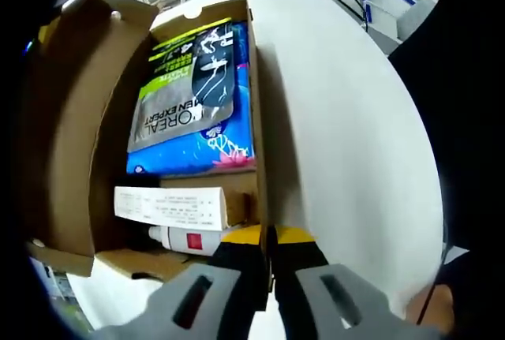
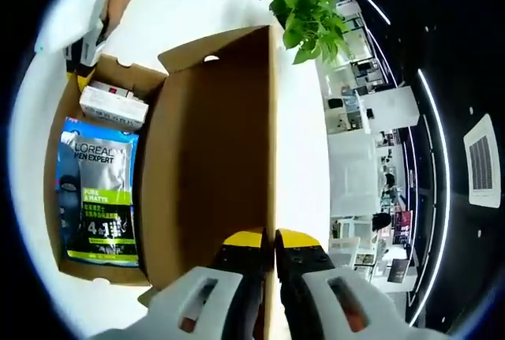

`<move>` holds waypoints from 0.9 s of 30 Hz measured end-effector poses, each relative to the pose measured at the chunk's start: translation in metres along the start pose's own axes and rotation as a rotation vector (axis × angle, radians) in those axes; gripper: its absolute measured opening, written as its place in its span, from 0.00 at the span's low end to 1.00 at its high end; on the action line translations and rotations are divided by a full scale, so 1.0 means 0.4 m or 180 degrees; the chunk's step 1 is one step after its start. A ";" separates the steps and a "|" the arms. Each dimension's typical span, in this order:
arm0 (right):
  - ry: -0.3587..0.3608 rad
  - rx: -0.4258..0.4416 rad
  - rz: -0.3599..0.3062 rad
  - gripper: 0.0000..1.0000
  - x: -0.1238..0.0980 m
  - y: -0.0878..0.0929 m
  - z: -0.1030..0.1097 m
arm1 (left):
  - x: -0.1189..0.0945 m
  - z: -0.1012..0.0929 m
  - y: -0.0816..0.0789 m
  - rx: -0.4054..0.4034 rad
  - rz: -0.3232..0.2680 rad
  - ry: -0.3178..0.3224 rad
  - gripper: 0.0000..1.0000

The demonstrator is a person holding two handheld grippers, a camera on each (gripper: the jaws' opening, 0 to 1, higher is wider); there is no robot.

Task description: Operate the shoe box by opening the lid, removing the specified soft item, and placing it in the target area until the item is outside and the box remains undamaged.

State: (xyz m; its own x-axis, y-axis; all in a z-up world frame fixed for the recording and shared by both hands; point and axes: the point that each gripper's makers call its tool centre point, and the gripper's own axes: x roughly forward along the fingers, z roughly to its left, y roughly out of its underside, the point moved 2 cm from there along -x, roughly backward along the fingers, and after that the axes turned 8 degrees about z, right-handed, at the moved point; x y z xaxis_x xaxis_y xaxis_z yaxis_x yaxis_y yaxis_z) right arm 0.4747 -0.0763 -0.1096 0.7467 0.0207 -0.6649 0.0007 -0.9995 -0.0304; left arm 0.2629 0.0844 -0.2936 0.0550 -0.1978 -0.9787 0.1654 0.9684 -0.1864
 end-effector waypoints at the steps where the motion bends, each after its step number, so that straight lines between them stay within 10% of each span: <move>1: -0.0014 0.0001 -0.0003 0.03 0.002 0.000 -0.001 | 0.000 0.000 0.000 -0.0001 0.0000 0.0000 0.02; 27: -0.0409 -0.0026 0.0098 0.03 0.069 0.005 -0.012 | 0.003 0.016 -0.006 0.0022 -0.0009 0.0006 0.02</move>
State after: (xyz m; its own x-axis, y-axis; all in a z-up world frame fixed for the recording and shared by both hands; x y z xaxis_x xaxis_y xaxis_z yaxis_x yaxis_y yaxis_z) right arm 0.4984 -0.0779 -0.1245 0.6551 -0.0078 -0.7555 -0.0151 -0.9999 -0.0027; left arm 0.2689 0.0809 -0.2937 0.0526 -0.2004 -0.9783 0.1724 0.9668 -0.1887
